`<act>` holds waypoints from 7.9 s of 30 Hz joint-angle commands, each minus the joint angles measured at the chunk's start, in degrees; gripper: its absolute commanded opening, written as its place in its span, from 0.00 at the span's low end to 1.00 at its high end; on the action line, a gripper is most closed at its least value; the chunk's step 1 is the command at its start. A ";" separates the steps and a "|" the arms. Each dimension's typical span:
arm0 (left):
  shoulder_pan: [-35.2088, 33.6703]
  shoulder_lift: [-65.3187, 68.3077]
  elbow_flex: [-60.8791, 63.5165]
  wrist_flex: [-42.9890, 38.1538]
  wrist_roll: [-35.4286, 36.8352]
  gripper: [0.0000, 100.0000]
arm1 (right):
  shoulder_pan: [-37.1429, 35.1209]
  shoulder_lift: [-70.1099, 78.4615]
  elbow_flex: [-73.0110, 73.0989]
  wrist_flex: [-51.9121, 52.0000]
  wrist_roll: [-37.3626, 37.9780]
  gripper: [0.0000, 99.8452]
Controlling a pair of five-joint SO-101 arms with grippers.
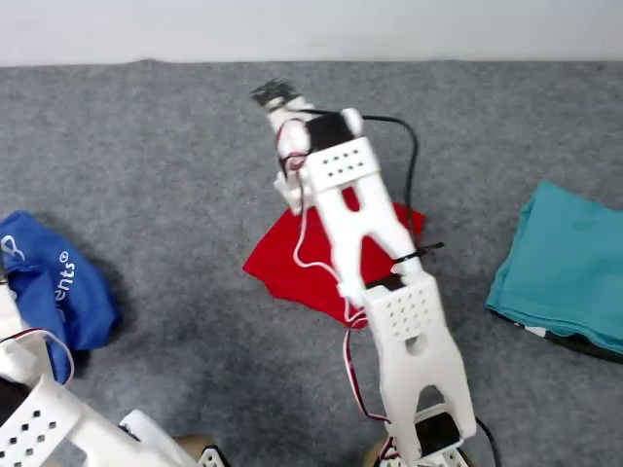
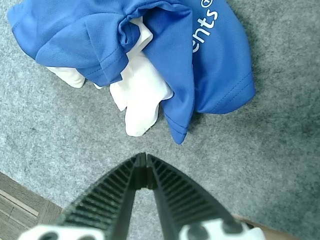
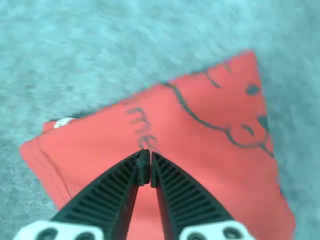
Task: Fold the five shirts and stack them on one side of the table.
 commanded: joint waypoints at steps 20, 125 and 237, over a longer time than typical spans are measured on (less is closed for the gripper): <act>0.44 -0.18 -0.22 -0.97 -2.46 0.01 | 3.12 -2.07 11.08 -4.70 -52.04 0.50; 0.44 -0.18 -0.66 -1.93 -6.68 0.01 | 49.10 -51.12 44.22 -10.15 13.63 0.01; 3.69 -0.62 2.07 -0.35 -6.59 0.01 | 59.38 -19.47 29.36 -38.81 21.54 0.01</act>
